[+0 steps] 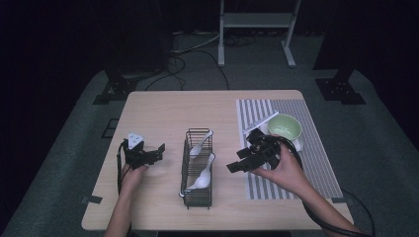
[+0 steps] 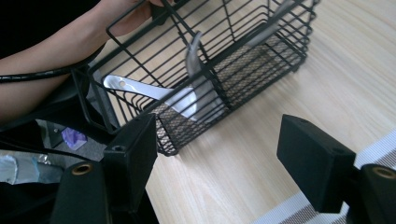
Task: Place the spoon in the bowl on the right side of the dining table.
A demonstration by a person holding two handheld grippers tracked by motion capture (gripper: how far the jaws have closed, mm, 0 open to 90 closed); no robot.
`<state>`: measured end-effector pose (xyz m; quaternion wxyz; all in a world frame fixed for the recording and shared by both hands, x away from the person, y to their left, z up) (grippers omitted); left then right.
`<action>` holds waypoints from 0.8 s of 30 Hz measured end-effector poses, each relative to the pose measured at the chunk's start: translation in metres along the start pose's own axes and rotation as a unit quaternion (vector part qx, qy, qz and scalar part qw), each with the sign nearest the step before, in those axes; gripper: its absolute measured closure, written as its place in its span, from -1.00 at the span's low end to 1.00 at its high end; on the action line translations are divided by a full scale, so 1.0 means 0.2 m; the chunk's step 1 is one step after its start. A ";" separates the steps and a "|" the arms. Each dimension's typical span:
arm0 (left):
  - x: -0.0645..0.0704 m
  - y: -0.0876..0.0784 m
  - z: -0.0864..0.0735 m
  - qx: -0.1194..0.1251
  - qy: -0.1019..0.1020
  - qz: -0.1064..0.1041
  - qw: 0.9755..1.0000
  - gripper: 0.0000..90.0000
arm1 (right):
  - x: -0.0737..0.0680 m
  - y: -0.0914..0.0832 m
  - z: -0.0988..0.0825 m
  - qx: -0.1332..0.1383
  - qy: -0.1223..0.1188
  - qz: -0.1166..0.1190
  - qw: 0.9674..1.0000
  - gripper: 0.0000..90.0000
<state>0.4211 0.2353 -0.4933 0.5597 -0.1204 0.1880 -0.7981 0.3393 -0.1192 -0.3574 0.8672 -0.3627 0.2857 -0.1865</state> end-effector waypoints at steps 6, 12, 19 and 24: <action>0.00 0.00 0.00 0.002 -0.003 0.000 1.000 -1.00 | -0.04 0.03 0.05 -0.011 -0.012 0.002 1.000 -0.38; 0.00 0.00 0.00 0.001 -0.001 0.001 1.000 -1.00 | -0.06 0.04 0.08 -0.018 -0.012 0.011 1.000 -0.38; 0.00 0.00 0.00 0.002 -0.004 0.000 1.000 -1.00 | -0.05 0.07 0.09 -0.027 -0.001 0.020 0.999 -0.38; 0.00 0.00 0.00 0.002 -0.001 0.001 1.000 -1.00 | -0.06 0.08 0.11 -0.033 -0.003 0.020 0.999 -0.38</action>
Point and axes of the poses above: each handheld gripper's, and its own axes: y roughly forward along the jaws, z roughly out of its top, x roughly to its right, the point moved 4 cm from there along y, roughly forward along the jaws, and after that the axes turned 3 degrees about y, right-handed, at the moved point
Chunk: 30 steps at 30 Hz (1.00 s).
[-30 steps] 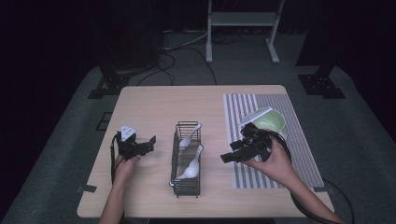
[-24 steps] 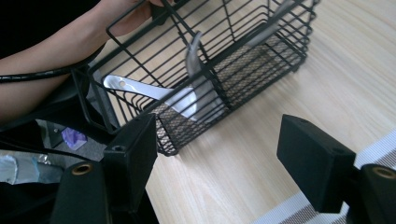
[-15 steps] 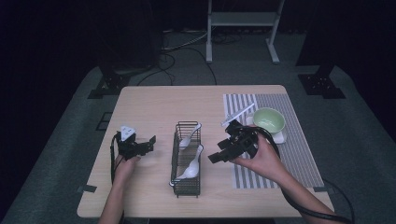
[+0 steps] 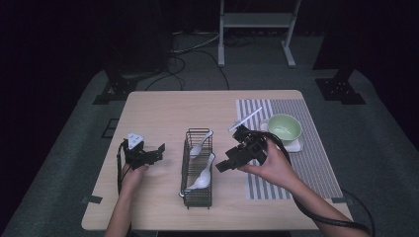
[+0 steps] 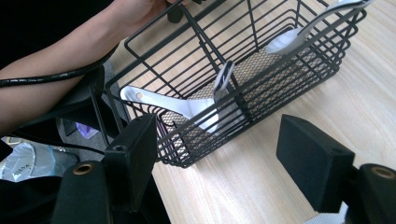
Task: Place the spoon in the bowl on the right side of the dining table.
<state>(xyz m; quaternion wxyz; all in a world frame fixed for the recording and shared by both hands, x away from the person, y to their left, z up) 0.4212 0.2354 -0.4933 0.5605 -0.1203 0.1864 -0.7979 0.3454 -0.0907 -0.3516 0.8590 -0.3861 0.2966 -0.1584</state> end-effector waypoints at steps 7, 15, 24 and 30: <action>0.00 0.00 0.00 0.000 0.001 0.000 1.000 -1.00 | -0.02 0.02 0.04 -0.008 -0.005 -0.005 1.000 -0.35; 0.00 0.00 0.00 -0.001 0.002 0.000 1.000 -1.00 | -0.02 0.07 0.08 -0.020 -0.005 -0.005 1.000 -0.34; 0.00 0.00 0.00 -0.001 0.002 0.000 1.000 -1.00 | -0.02 0.09 0.12 -0.027 -0.002 -0.008 1.000 -0.28; 0.00 0.00 0.00 -0.002 0.002 0.000 1.000 -1.00 | -0.02 0.10 0.13 -0.029 -0.001 -0.010 1.000 -0.19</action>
Point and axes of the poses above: each handheld gripper's, and its own axes: y roughly forward along the jaws, z roughly out of its top, x roughly to its right, the point moved 4 cm from there along y, roughly forward along the jaws, and after that the axes turned 3 degrees about y, right-handed, at the moved point
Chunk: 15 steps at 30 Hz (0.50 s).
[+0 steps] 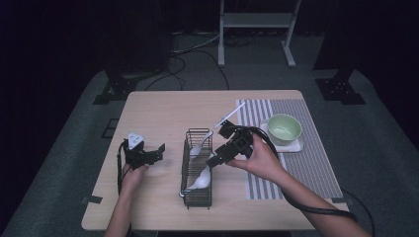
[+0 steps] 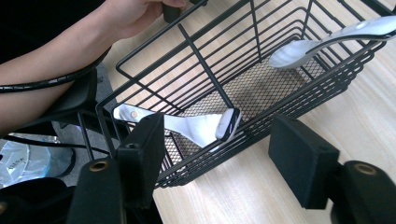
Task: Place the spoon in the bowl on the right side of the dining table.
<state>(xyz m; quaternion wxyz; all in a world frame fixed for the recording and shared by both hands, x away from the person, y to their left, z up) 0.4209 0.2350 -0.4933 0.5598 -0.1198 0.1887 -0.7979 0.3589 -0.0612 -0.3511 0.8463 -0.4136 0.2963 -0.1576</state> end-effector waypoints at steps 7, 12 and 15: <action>0.00 0.00 0.00 -0.001 0.000 -0.001 1.000 -1.00 | 0.00 0.01 0.02 -0.004 0.001 0.000 1.000 -0.09; -0.01 0.00 0.00 0.000 -0.004 -0.003 1.000 -1.00 | 0.00 0.01 0.03 -0.006 0.006 0.000 1.000 0.07; -0.01 0.00 0.00 0.000 -0.003 -0.003 1.000 -1.00 | 0.00 0.02 0.03 -0.005 0.009 0.002 1.000 0.17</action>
Point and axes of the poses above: each handheld gripper's, and its own axes: y roughly forward along the jaws, z roughly out of its top, x roughly to its right, the point moved 4 cm from there along y, roughly forward along the jaws, and after that the axes turned 3 degrees about y, right-handed, at the moved point
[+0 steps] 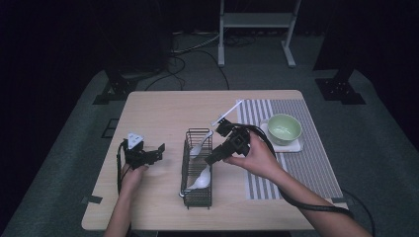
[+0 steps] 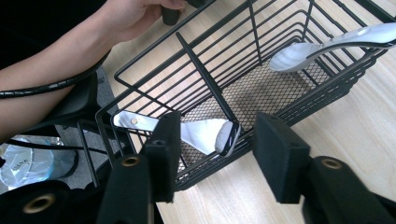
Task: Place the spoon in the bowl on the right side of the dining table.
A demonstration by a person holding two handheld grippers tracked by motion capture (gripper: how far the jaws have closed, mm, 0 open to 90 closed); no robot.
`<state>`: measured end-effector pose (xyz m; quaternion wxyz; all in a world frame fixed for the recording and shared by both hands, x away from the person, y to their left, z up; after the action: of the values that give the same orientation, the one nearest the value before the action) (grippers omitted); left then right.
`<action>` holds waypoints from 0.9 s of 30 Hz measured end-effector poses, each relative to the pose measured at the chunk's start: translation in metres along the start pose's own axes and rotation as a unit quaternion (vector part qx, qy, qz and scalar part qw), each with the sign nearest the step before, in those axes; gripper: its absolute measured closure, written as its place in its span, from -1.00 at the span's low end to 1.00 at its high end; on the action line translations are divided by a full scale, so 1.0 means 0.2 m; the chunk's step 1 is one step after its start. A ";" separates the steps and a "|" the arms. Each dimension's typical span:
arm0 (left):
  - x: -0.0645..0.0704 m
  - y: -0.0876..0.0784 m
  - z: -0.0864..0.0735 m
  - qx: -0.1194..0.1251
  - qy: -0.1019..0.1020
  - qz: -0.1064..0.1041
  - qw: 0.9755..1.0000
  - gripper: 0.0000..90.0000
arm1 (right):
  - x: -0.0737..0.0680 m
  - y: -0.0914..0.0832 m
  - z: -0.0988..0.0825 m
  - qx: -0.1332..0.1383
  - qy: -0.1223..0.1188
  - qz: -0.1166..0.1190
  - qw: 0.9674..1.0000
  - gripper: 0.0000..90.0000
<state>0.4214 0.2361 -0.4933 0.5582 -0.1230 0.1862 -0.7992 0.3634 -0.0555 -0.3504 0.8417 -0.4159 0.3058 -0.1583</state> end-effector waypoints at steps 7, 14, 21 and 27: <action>0.00 0.00 0.00 0.000 0.001 0.000 1.000 -1.00 | 0.01 0.00 0.00 -0.003 0.006 0.002 1.000 0.50; 0.00 0.00 0.00 0.000 0.000 0.001 1.000 -1.00 | 0.02 -0.01 -0.01 -0.004 0.012 0.013 1.000 0.74; 0.00 0.00 0.00 -0.001 -0.002 0.001 1.000 -1.00 | 0.01 -0.01 -0.01 -0.003 0.008 0.026 1.000 0.87; 0.00 0.00 0.00 0.000 0.000 0.001 1.000 -1.00 | -0.02 -0.02 -0.01 -0.005 0.004 0.032 0.999 0.89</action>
<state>0.4216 0.2359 -0.4934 0.5588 -0.1224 0.1861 -0.7988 0.3595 -0.0574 -0.3464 0.8430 -0.4094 0.3229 -0.1319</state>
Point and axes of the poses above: each handheld gripper's, and its own axes: y roughly forward along the jaws, z roughly out of its top, x roughly to its right, the point moved 4 cm from there along y, roughly forward along the jaws, and after that the axes turned 3 degrees about y, right-handed, at the moved point
